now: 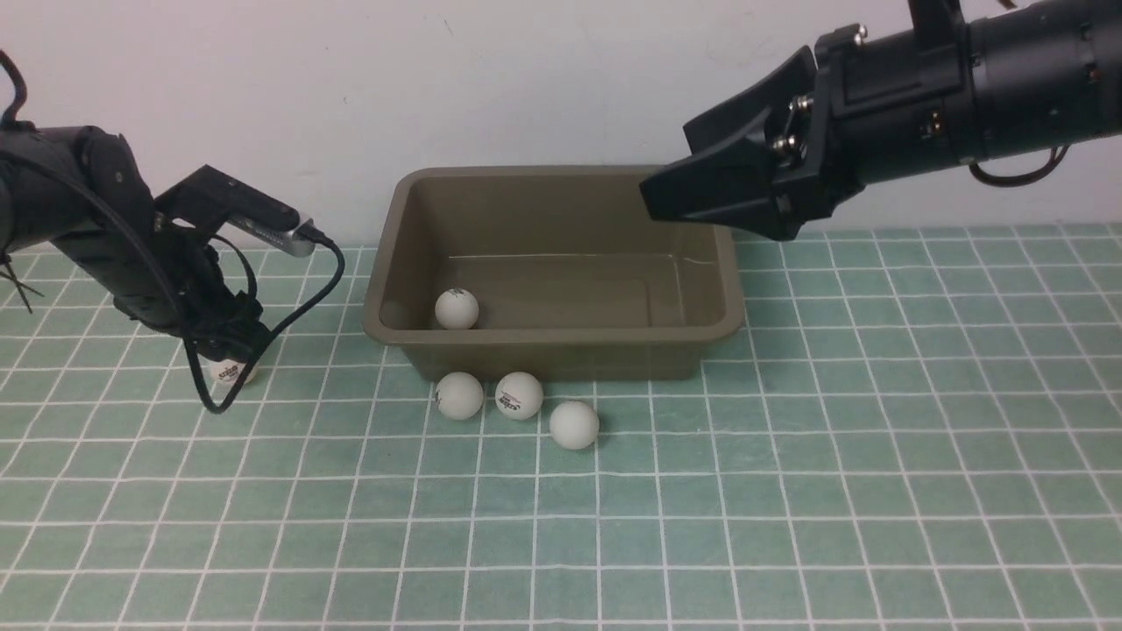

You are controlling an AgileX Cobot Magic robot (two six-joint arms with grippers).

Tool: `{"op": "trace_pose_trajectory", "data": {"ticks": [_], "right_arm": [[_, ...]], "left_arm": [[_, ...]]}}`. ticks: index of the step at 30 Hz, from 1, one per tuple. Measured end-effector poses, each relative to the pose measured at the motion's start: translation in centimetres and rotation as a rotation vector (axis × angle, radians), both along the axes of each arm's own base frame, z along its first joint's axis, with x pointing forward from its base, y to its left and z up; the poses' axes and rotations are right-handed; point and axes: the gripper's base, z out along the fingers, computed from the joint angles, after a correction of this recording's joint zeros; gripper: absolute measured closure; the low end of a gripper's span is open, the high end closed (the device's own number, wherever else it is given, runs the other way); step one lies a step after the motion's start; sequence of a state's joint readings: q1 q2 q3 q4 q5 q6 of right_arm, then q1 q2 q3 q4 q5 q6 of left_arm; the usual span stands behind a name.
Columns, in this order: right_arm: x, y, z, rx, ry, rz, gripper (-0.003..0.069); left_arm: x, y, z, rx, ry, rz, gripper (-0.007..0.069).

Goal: Put the table tennis balls in the box on the green coffee tablecloth.
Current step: 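Reach for and grasp a ping pong ball on the table beside the basket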

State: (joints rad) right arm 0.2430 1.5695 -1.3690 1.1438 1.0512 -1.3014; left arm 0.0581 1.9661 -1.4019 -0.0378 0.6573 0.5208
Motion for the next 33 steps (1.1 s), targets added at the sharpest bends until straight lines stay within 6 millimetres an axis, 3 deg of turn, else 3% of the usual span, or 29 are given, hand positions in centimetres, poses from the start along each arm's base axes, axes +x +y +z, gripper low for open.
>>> {"op": "trace_pose_trajectory", "data": {"ticks": [6, 11, 15, 20, 25, 27, 30, 33], "right_arm": [[0.0, 0.0, 0.0, 0.001, 0.002, -0.001, 0.0078], [0.0, 0.0, 0.0, 0.001, 0.002, -0.001, 0.0088], [0.0, 0.0, 0.0, 0.001, 0.003, -0.002, 0.0090], [0.0, 0.0, 0.0, 0.009, 0.019, -0.011, 0.0090], [0.0, 0.1, 0.1, 0.028, 0.026, -0.013, 0.0090], [0.0, 0.1, 0.2, 0.036, 0.028, -0.014, 0.0090], [0.0, 0.1, 0.2, 0.039, 0.029, -0.015, 0.0090], [0.0, 0.1, 0.3, 0.049, 0.031, -0.016, 0.0090]], "left_arm": [[1.0, 0.1, -1.2, 0.001, 0.012, -0.001, 0.0164], [1.3, 0.1, -3.4, 0.003, 0.061, -0.002, 0.0164], [1.5, 0.2, -3.6, 0.007, 0.036, -0.003, 0.0168], [1.8, 0.2, -3.7, 0.010, 0.010, -0.003, 0.0288], [1.9, 0.3, -3.8, 0.033, 0.004, -0.018, 0.0290], [1.9, 0.1, -3.3, 0.034, -0.006, -0.022, 0.0290], [1.7, -0.6, -1.0, 0.037, -0.060, -0.038, 0.0290], [1.2, -1.8, 3.5, 0.007, -0.198, -0.040, 0.0290]]}}
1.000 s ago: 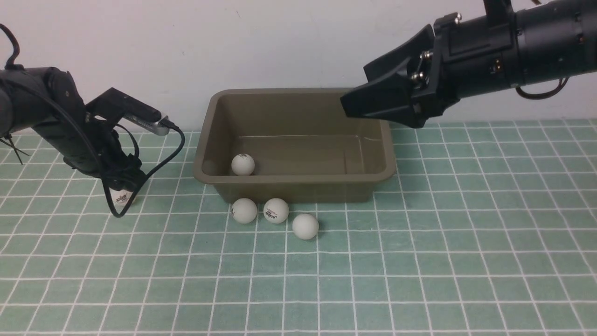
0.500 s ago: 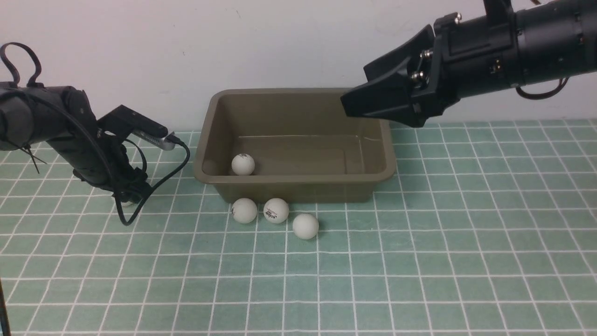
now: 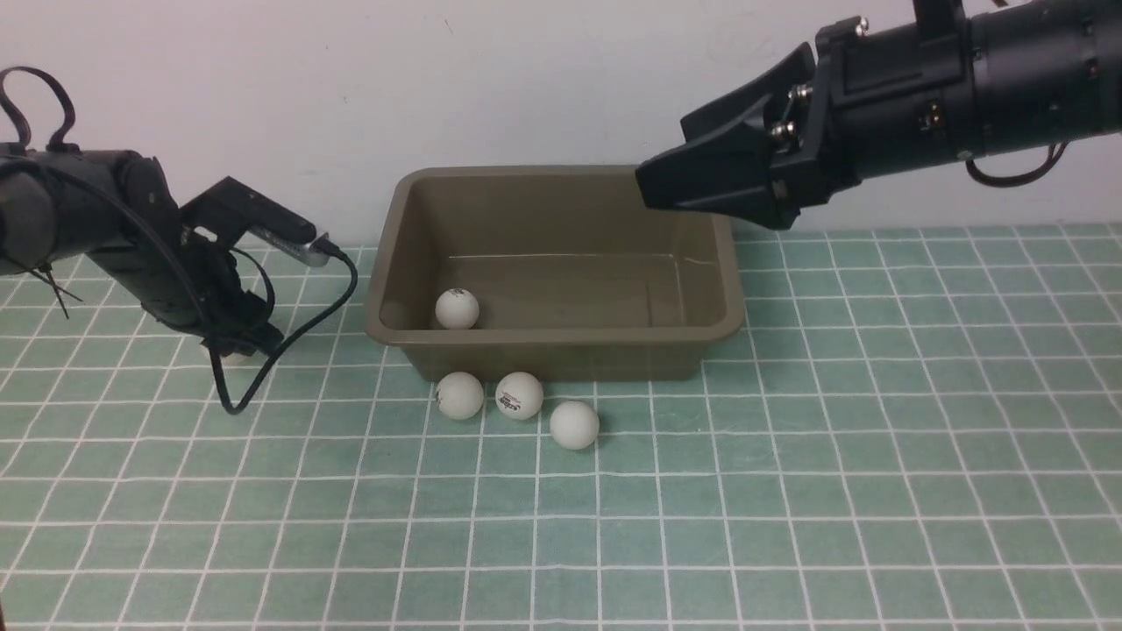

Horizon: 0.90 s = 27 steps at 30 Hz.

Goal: Put the table tennis balls in the box on the green coffee tablecloth.
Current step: 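Reach for and grasp a ping pong ball on the table beside the basket, then drop the ball into the bin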

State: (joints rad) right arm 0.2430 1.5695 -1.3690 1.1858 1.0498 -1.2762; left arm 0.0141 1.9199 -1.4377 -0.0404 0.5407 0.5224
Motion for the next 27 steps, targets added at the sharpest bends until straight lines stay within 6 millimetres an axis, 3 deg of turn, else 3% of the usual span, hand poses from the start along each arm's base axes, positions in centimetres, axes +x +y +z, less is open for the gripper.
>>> {"op": "trace_pose_trajectory", "data": {"ticks": [4, 9, 11, 13, 18, 22, 27], "right_arm": [[0.0, 0.0, 0.1, 0.013, 0.003, -0.002, 0.0092], [0.0, 0.0, 0.1, 0.018, 0.004, -0.004, 0.0092], [0.0, 0.0, 0.1, 0.018, 0.003, -0.004, 0.0092], [0.0, 0.0, 0.1, 0.018, 0.003, -0.004, 0.0092], [0.0, 0.1, 0.1, 0.021, 0.014, -0.003, 0.0092], [0.0, 0.1, 0.1, 0.025, 0.024, -0.005, 0.0092], [0.0, 0.1, 0.1, 0.025, 0.026, -0.005, 0.0092]], "left_arm": [[-0.7, -2.0, 3.5, -0.102, -0.105, -0.046, 0.0290], [-1.4, -6.0, 3.1, -0.172, -0.064, -0.292, 0.0290], [-1.4, -8.8, 2.9, -0.263, -0.096, -0.428, 0.0290], [-1.2, -10.2, 3.3, -0.376, -0.157, -0.455, 0.0290], [-0.7, -11.1, 3.7, -0.478, -0.249, -0.486, 0.0290], [-0.6, -11.4, 2.9, -0.488, -0.231, -0.539, 0.0288], [-0.6, -11.3, 2.7, -0.527, -0.190, -0.479, 0.0132]]}}
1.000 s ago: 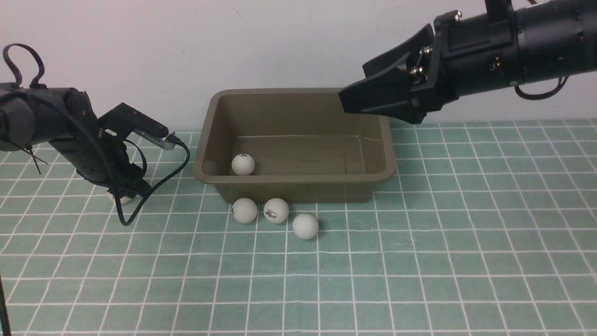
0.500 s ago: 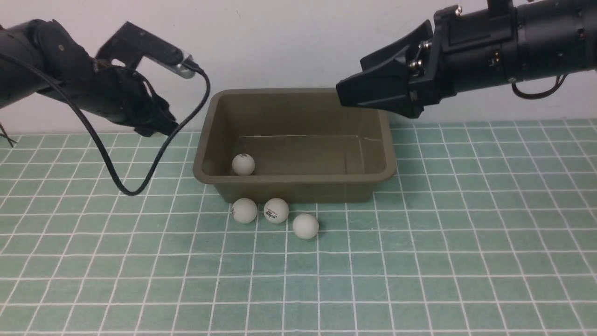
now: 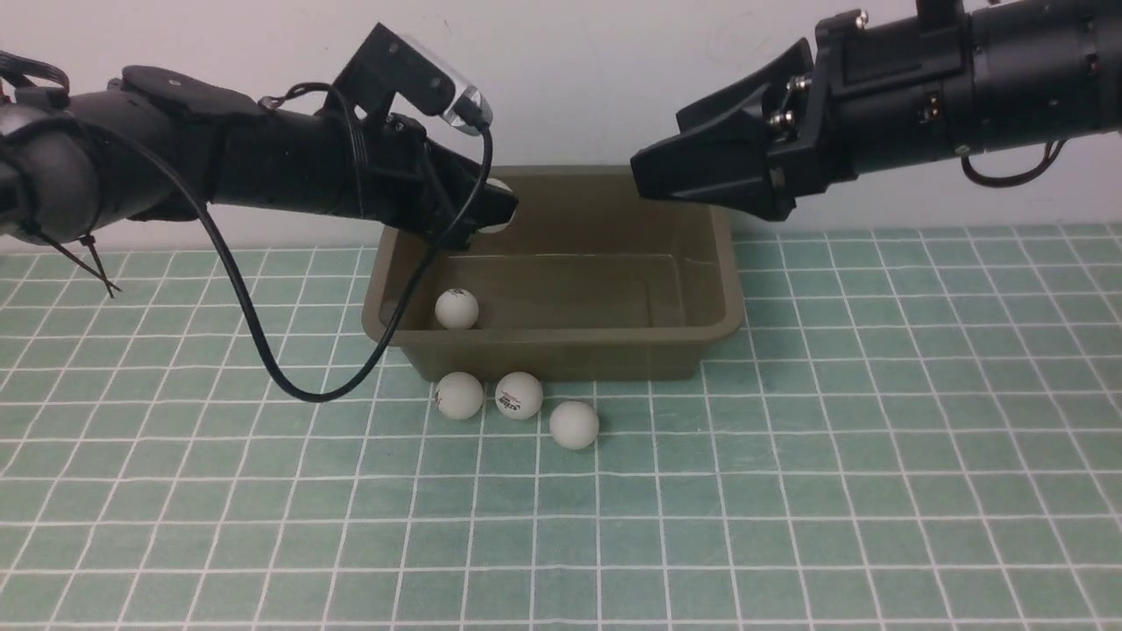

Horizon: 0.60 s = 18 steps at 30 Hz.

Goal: Put the table tennis balls in the box on the green coffee tablecloth.
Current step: 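Drop the ball into the bin, then reach for and grasp a ping pong ball on the table beside the basket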

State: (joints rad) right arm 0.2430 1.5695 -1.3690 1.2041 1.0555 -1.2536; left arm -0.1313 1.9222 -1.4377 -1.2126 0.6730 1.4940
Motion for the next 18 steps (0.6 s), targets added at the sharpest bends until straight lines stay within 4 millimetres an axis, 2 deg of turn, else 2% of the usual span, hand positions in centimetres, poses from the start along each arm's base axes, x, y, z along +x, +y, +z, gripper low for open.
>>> {"op": "trace_pose_trajectory", "data": {"ticks": [2, 5, 7, 10, 15, 18], "right_arm": [[0.0, 0.0, -0.1, -0.009, -0.006, 0.003, 0.0092], [0.0, 0.0, -0.1, -0.019, -0.014, 0.005, 0.0092], [0.0, -0.1, -0.1, -0.020, -0.019, 0.006, 0.0092], [0.0, -0.1, -0.1, -0.021, -0.022, 0.006, 0.0092], [0.0, -0.1, -0.1, -0.022, -0.024, 0.005, 0.0092], [0.0, -0.1, -0.1, -0.024, -0.032, 0.008, 0.0092]], "left_arm": [[-0.2, 0.3, 0.4, 0.018, 0.013, 0.028, 0.0104], [-0.6, 0.9, 1.3, 0.095, 0.000, 0.052, 0.0109], [-1.4, 1.5, 2.5, 0.166, 0.001, 0.075, 0.0137], [-2.1, 2.3, 3.0, 0.241, 0.061, 0.134, 0.0178], [-3.1, 4.3, 3.1, 0.384, 0.193, 0.305, 0.0225], [-4.2, 5.9, 3.8, 0.448, 0.285, 0.473, 0.0253]]}}
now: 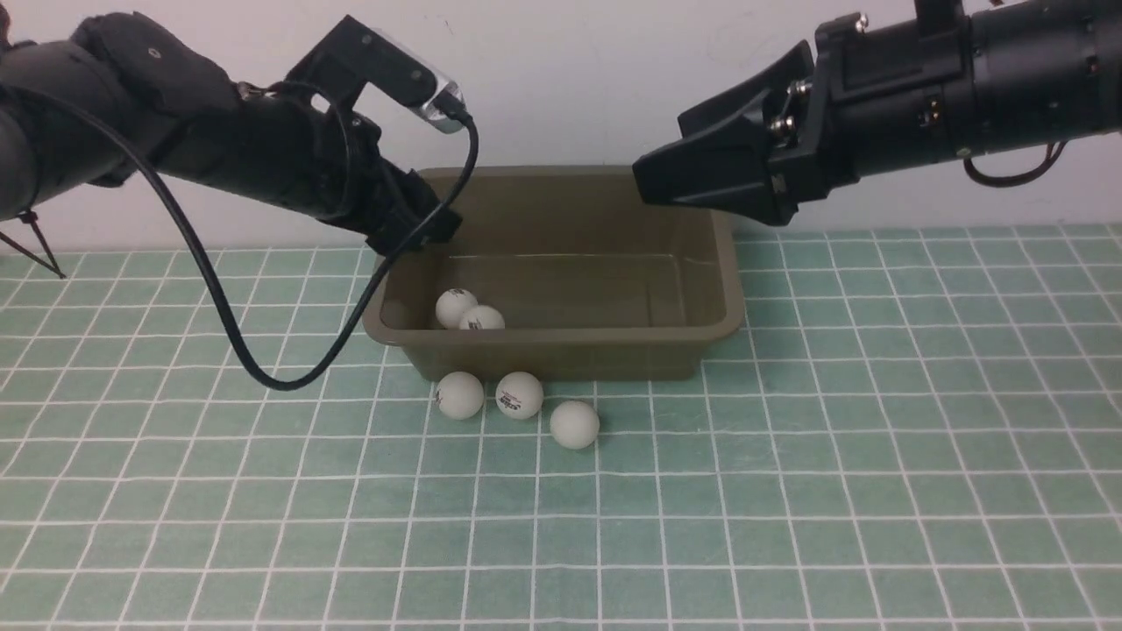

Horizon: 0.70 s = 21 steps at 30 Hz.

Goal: Put the table tennis balls in the box on the green coffee tablecloth.
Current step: 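Reach for and grasp a ping pong ball on the table beside the basket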

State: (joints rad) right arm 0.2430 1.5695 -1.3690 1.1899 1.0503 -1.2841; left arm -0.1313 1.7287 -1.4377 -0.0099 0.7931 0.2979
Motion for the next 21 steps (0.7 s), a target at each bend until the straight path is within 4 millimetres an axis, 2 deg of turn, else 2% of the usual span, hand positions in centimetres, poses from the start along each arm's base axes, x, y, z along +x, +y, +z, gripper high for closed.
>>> {"op": "trace_pose_trajectory", "data": {"ticks": [5, 11, 15, 21], "right_arm": [[-0.1, 0.0, 0.3, 0.006, -0.034, 0.008, 0.0092], [-0.9, -0.4, 0.9, -0.059, -0.082, 0.012, 0.0092], [-1.3, -0.6, 0.6, -0.127, -0.042, 0.006, 0.0092], [-2.7, 2.0, -0.4, -0.240, 0.014, 0.039, 0.0092]], "left_arm": [[-2.5, 0.4, 2.3, -0.038, 0.062, 0.089, 0.0307], [-6.6, -0.3, 6.8, -0.165, 0.052, 0.039, 0.0346], [-9.0, -0.4, 8.7, -0.205, 0.062, 0.005, 0.0346], [-10.5, -1.3, 10.0, -0.314, 0.059, -0.062, 0.0346]]}}
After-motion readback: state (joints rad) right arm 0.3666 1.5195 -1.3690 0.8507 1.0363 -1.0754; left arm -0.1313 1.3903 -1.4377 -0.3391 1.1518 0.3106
